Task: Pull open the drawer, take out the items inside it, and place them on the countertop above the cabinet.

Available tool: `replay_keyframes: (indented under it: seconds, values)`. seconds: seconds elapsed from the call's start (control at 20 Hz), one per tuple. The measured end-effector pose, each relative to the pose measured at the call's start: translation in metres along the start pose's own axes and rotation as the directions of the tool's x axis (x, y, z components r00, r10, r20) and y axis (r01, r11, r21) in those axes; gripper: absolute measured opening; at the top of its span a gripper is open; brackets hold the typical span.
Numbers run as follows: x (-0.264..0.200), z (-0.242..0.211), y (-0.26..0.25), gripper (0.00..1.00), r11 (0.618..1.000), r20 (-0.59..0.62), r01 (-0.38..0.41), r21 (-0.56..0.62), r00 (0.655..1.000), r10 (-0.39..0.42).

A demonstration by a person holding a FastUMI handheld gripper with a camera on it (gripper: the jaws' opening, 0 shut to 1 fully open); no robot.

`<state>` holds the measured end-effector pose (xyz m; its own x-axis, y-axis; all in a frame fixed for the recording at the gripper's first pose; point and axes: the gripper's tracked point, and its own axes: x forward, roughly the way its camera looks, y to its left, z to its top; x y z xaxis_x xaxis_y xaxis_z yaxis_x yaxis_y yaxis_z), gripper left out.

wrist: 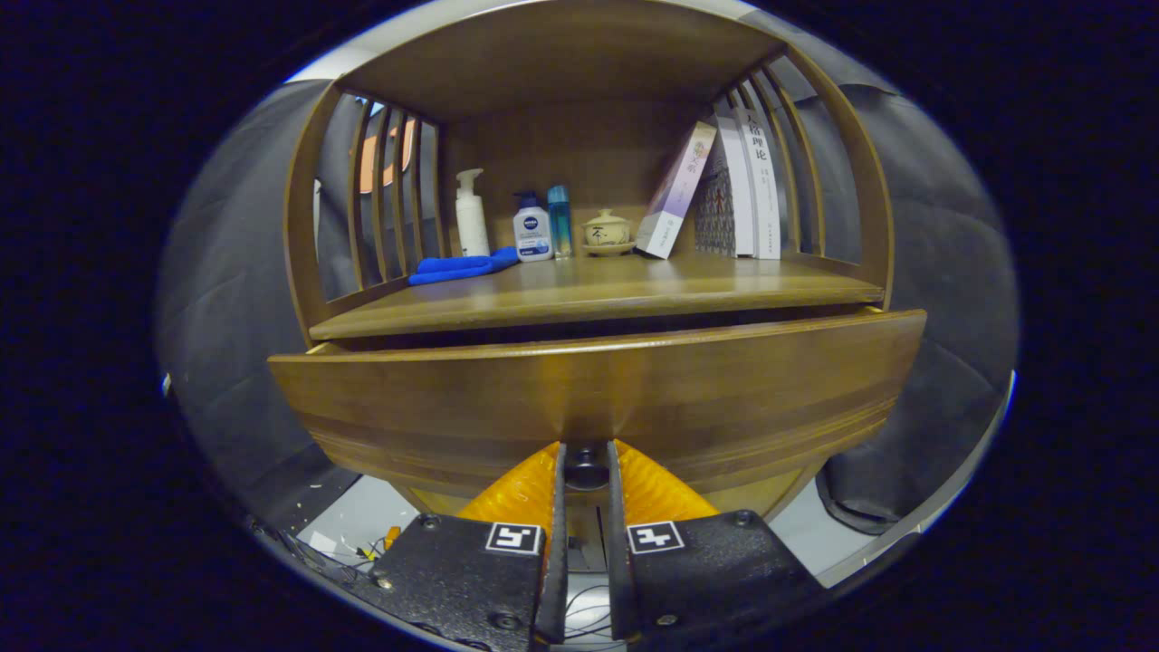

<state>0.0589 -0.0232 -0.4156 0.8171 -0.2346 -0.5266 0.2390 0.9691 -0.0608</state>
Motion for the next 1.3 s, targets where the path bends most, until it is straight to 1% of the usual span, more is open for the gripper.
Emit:
replay_keyframes:
  seconds: [0.55, 0.9, 0.95, 1.15, 1.3]
  values:
    - [-0.06, -0.025, -0.001, 0.22, 0.998, -0.03, -0.039, -0.04, 0.999, 0.038]
    - [-0.086, -0.044, -0.002, 0.22, 0.997, -0.064, -0.056, -0.055, 0.997, 0.053]
    - [-0.088, -0.043, -0.002, 0.22, 0.996, -0.043, -0.058, -0.064, 0.998, 0.056]
    - [-0.1, -0.051, -0.002, 0.21, 0.994, -0.071, -0.072, -0.08, 0.995, 0.067]
    - [-0.102, -0.053, -0.002, 0.21, 0.992, -0.114, -0.086, -0.097, 0.991, 0.075]
